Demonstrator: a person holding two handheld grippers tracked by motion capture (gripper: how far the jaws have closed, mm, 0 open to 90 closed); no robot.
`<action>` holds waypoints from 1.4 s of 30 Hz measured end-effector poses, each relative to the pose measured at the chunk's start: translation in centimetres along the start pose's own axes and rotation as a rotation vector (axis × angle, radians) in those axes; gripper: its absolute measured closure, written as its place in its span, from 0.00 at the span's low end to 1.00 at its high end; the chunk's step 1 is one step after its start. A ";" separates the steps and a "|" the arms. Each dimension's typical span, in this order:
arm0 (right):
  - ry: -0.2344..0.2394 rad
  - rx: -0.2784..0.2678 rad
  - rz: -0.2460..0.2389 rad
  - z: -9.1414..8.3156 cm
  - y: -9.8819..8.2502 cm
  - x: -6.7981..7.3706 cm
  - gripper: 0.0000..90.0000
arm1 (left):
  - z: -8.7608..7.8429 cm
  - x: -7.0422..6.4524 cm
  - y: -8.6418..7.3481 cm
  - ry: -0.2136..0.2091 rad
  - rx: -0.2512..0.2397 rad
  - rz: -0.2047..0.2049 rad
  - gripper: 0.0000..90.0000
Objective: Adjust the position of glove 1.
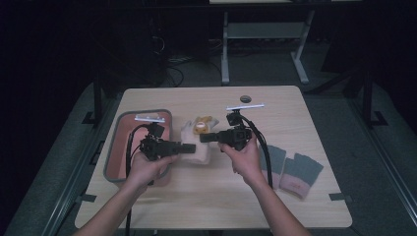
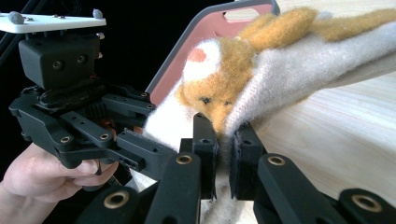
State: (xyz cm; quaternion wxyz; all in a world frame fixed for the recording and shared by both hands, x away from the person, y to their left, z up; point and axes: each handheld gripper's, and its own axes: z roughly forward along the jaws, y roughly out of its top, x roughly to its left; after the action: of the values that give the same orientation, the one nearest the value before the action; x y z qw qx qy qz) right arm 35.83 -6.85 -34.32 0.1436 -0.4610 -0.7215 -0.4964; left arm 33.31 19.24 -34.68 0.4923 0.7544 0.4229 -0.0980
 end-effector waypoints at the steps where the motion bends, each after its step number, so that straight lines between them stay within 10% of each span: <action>1: 0.003 0.001 0.006 0.1 0.1 0.1 0.92 | -0.2 0.0 0.0 0.003 -0.004 -0.003 0.72; 42: 0.060 0.073 -0.072 5.9 3.4 4.4 0.92 | -7.2 2.5 -0.6 0.044 -0.070 -0.051 0.72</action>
State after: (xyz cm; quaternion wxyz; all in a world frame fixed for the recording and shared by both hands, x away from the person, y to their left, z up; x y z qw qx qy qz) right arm 37.67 0.71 -32.13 0.1640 -0.4141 -0.7504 -0.4883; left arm 32.49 26.60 -32.87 0.5064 0.7276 0.4559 -0.0792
